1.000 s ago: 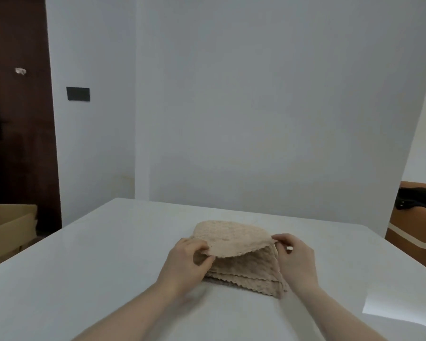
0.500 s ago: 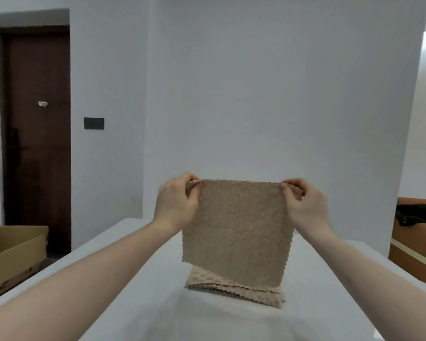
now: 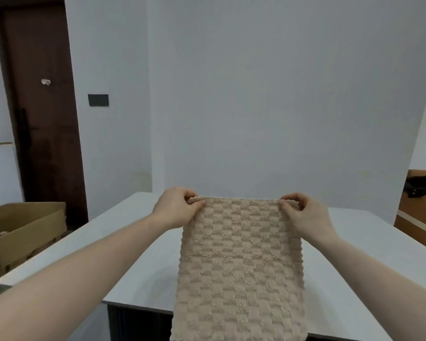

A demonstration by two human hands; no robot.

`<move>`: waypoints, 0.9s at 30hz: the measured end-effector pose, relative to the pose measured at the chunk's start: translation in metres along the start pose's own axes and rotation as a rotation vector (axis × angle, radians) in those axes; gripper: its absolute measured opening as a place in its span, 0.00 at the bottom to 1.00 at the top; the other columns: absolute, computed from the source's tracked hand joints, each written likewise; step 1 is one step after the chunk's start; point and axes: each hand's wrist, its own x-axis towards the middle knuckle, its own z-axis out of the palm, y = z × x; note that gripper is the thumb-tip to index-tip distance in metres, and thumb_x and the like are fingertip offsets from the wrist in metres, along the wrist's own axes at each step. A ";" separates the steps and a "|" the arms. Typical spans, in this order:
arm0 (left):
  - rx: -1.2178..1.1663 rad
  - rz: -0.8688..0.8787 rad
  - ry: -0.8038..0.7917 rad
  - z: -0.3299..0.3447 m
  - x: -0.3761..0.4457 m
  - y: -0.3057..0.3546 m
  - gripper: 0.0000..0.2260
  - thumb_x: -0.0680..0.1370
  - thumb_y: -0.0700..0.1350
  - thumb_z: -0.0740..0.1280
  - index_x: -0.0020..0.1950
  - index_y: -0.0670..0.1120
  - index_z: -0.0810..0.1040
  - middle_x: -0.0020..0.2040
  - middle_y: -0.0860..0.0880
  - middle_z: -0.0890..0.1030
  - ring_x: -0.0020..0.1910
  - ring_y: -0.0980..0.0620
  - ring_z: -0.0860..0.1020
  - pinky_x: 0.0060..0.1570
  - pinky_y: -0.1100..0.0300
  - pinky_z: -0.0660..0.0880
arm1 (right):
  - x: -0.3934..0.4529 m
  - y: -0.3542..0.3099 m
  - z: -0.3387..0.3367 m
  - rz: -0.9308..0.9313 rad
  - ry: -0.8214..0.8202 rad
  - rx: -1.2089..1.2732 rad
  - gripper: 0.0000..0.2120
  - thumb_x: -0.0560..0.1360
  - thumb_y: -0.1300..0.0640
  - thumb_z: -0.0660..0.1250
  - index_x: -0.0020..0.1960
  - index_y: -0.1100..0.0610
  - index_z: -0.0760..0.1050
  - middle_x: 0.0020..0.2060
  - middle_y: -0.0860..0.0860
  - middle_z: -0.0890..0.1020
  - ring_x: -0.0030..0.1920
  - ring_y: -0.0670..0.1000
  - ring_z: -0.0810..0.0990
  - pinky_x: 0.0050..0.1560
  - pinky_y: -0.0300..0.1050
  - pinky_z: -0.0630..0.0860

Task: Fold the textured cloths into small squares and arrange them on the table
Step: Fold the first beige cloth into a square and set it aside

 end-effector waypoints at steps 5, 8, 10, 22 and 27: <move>0.032 -0.109 -0.100 0.049 0.008 -0.030 0.06 0.77 0.54 0.72 0.42 0.54 0.85 0.42 0.57 0.84 0.47 0.53 0.82 0.48 0.54 0.81 | -0.003 0.045 0.029 0.079 -0.061 -0.119 0.02 0.74 0.50 0.76 0.44 0.48 0.86 0.41 0.43 0.85 0.47 0.42 0.82 0.46 0.40 0.75; -0.020 -0.170 -0.122 0.075 0.016 -0.040 0.04 0.77 0.50 0.71 0.45 0.55 0.86 0.45 0.57 0.84 0.50 0.53 0.81 0.49 0.57 0.80 | 0.002 0.067 0.042 0.109 -0.096 -0.182 0.03 0.74 0.50 0.75 0.41 0.47 0.85 0.40 0.42 0.85 0.47 0.42 0.81 0.47 0.43 0.75; -0.057 -0.215 -0.114 0.088 0.023 -0.046 0.05 0.77 0.50 0.71 0.45 0.54 0.86 0.45 0.57 0.84 0.48 0.52 0.81 0.46 0.58 0.80 | 0.008 0.076 0.048 0.138 -0.102 -0.205 0.04 0.75 0.49 0.74 0.42 0.47 0.85 0.40 0.42 0.85 0.47 0.44 0.82 0.46 0.43 0.74; -0.130 -0.256 -0.005 0.110 0.055 -0.047 0.07 0.80 0.46 0.66 0.48 0.51 0.84 0.46 0.52 0.84 0.50 0.49 0.81 0.50 0.58 0.76 | 0.038 0.084 0.066 0.102 -0.041 -0.199 0.04 0.77 0.52 0.72 0.45 0.49 0.85 0.41 0.43 0.84 0.47 0.45 0.81 0.48 0.41 0.73; -0.132 -0.185 -0.013 0.105 0.031 -0.055 0.05 0.80 0.46 0.68 0.48 0.52 0.84 0.48 0.55 0.84 0.50 0.54 0.81 0.49 0.60 0.75 | 0.018 0.082 0.056 0.037 -0.102 -0.200 0.04 0.78 0.53 0.72 0.45 0.50 0.84 0.41 0.42 0.85 0.46 0.42 0.82 0.49 0.41 0.76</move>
